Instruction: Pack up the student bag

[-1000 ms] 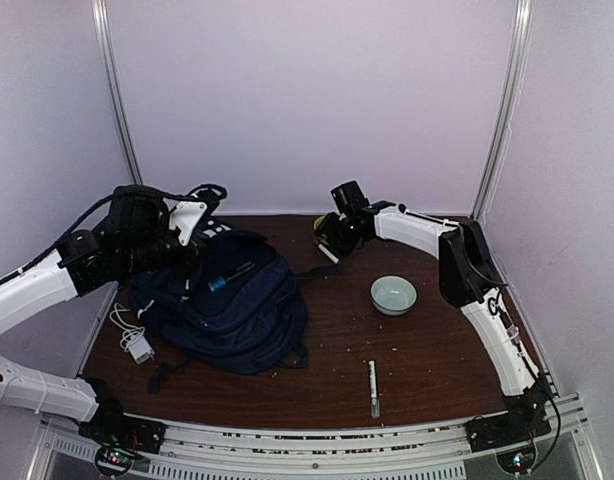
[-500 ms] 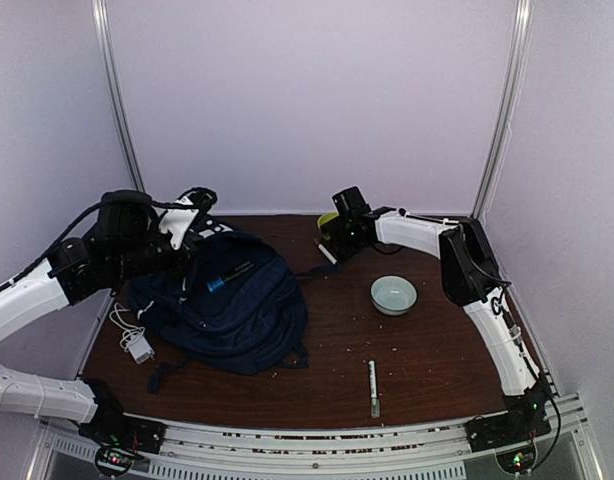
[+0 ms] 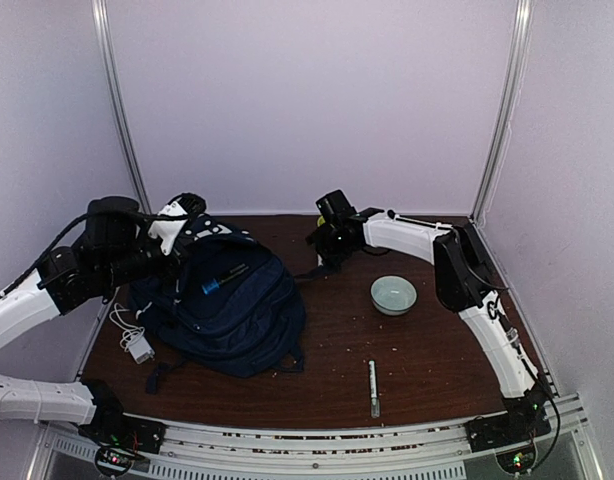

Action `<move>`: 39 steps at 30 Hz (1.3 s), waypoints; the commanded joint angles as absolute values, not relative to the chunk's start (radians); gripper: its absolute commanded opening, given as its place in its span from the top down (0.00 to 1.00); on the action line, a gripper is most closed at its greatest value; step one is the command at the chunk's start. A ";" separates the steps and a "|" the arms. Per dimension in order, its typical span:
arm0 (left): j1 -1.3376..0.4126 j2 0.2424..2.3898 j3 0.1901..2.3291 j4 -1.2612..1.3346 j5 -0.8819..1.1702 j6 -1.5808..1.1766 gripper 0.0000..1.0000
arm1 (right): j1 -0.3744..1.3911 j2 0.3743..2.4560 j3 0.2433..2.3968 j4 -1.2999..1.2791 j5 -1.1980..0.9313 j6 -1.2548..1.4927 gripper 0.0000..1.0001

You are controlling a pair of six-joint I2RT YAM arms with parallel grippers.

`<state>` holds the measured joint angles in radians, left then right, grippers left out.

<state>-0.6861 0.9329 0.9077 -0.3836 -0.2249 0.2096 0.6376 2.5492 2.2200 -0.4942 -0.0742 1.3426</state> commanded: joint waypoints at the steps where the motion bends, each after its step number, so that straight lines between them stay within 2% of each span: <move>1: -0.672 0.872 0.950 -0.178 -0.260 0.220 1.00 | 0.655 2.549 2.258 -0.599 -0.026 1.233 0.48; 4: -0.672 0.860 0.940 -0.173 -0.247 0.211 1.00 | 0.664 2.520 2.245 -0.658 0.079 1.152 0.53; 10: -0.672 0.847 0.939 -0.178 -0.248 0.205 1.00 | 0.684 2.530 2.325 -0.823 0.264 0.913 0.52; 12: -0.672 0.843 0.935 -0.177 -0.242 0.203 1.00 | 0.685 2.514 2.303 -0.772 0.313 0.771 0.51; 16: -0.672 0.852 0.930 -0.171 -0.242 0.203 1.00 | 0.689 2.515 2.311 -0.658 0.198 0.470 0.49; 19: -0.672 0.864 0.939 -0.179 -0.242 0.205 1.00 | 0.686 2.526 2.352 -0.688 0.205 0.374 0.39; 23: -0.673 0.871 0.936 -0.172 -0.256 0.213 1.00 | 0.669 2.575 2.398 -0.744 0.158 0.373 0.38; 26: -0.670 0.876 0.939 -0.173 -0.263 0.223 1.00 | 0.693 2.616 2.465 -0.800 0.202 0.340 0.38; 32: -0.667 0.892 0.946 -0.179 -0.264 0.232 1.00 | 0.703 2.618 2.461 -0.803 0.238 0.316 0.44; 36: -0.664 0.896 0.948 -0.183 -0.265 0.230 1.00 | 0.677 2.613 2.459 -0.792 0.174 0.350 0.37; 39: -0.663 0.902 0.949 -0.178 -0.263 0.227 1.00 | 0.642 2.587 2.406 -0.714 0.031 0.465 0.35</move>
<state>-0.6792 0.9115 0.8951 -0.3912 -0.2283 0.2161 0.6903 2.6045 2.4443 -0.7807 0.1684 0.3538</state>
